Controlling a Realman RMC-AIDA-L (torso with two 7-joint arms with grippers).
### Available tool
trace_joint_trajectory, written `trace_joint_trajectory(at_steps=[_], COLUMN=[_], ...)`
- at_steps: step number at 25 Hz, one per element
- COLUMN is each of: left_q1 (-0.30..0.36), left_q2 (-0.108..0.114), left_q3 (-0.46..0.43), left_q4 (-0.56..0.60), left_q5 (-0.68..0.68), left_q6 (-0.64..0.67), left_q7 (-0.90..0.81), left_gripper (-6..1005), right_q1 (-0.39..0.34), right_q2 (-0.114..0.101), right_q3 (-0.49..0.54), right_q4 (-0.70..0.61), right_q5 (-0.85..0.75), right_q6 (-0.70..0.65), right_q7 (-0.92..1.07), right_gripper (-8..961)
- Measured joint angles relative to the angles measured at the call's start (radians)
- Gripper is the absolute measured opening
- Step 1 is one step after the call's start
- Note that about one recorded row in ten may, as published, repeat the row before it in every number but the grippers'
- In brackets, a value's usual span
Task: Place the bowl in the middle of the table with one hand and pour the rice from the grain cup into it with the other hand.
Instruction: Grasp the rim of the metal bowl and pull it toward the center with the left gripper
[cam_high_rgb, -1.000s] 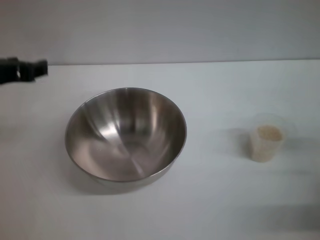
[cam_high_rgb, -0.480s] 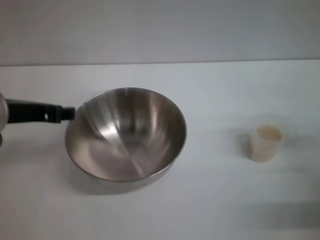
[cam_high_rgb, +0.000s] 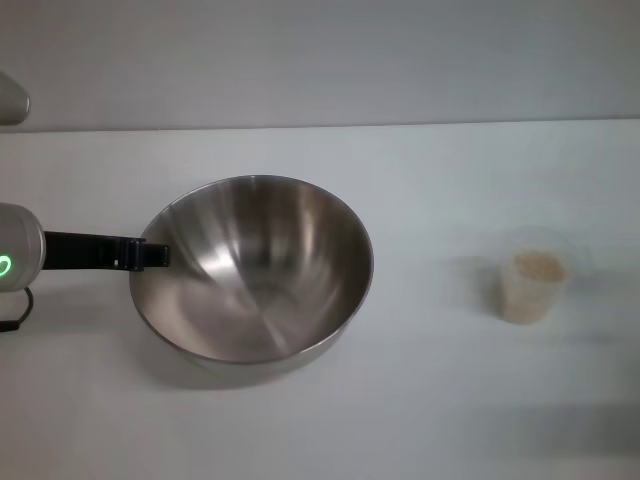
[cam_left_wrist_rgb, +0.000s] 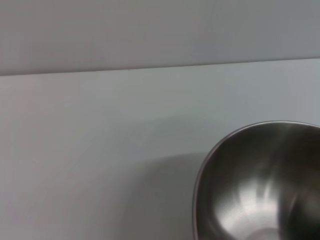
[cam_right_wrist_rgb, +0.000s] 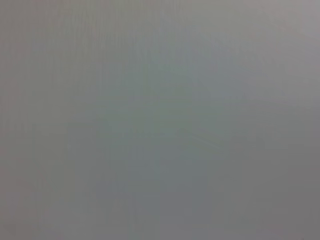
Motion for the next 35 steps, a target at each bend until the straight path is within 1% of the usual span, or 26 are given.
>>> trace_joint_trajectory(at_steps=[4, 14, 23, 33, 35], left_q1=[-0.006, -0.023, -0.027, -0.048, -0.048], left_q2=[-0.002, 0.001, 0.002, 0.002, 0.002], left_q3=[0.0, 0.0, 0.017, 0.024, 0.024], left_q4=[0.048, 0.118, 0.134, 0.179, 0.179], left_q5=[0.0, 0.007, 0.008, 0.009, 0.009], left_q6=[0.048, 0.083, 0.098, 0.112, 0.113], left_q7=[0.003, 0.008, 0.01, 0.019, 0.02], left_gripper=[541, 524, 508, 491, 451], right_q1=[-0.002, -0.005, -0.006, -0.005, -0.005], right_q2=[0.0, 0.0, 0.0, 0.0, 0.0], right_q3=[0.0, 0.0, 0.0, 0.0, 0.0], right_q4=[-0.001, 0.0, 0.0, 0.0, 0.0], right_q5=[0.0, 0.0, 0.0, 0.0, 0.0], right_q6=[0.0, -0.001, -0.002, -0.005, -0.006], right_q7=[0.0, 0.0, 0.0, 0.0, 0.0], right_gripper=[615, 615, 615, 614, 614])
